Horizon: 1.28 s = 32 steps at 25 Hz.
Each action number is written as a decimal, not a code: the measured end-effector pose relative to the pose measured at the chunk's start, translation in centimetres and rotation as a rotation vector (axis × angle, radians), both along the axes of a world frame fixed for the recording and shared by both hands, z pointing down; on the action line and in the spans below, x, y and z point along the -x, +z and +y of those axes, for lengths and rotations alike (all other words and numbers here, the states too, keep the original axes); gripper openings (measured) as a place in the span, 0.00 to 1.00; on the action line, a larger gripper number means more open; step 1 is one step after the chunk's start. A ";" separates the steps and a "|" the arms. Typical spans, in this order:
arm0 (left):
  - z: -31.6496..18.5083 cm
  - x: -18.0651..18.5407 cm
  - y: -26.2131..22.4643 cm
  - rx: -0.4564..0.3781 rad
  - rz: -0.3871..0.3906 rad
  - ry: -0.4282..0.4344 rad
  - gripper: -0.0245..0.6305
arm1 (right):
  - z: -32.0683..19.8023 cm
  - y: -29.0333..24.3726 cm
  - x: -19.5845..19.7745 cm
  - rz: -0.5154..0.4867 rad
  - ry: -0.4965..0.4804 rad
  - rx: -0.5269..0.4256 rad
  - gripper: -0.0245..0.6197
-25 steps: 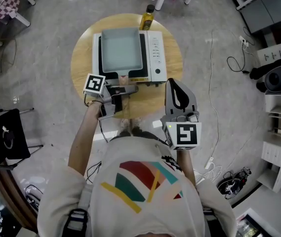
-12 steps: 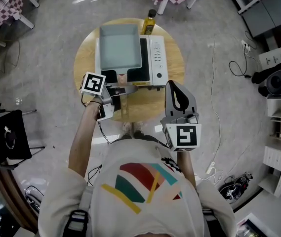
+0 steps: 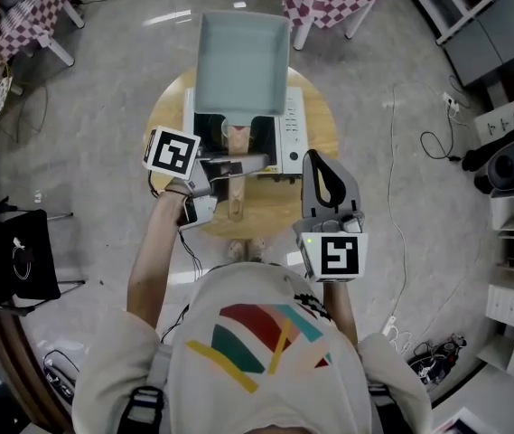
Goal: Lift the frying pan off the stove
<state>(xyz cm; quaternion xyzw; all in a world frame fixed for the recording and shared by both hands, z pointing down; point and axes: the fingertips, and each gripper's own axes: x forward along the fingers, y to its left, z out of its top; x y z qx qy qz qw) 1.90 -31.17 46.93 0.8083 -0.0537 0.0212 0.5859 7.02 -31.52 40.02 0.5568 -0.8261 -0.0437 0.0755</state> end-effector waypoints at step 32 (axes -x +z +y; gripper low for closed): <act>8.3 -0.7 -19.6 -0.643 0.006 0.031 0.08 | 3.6 -10.7 0.7 -0.018 0.014 -0.294 0.04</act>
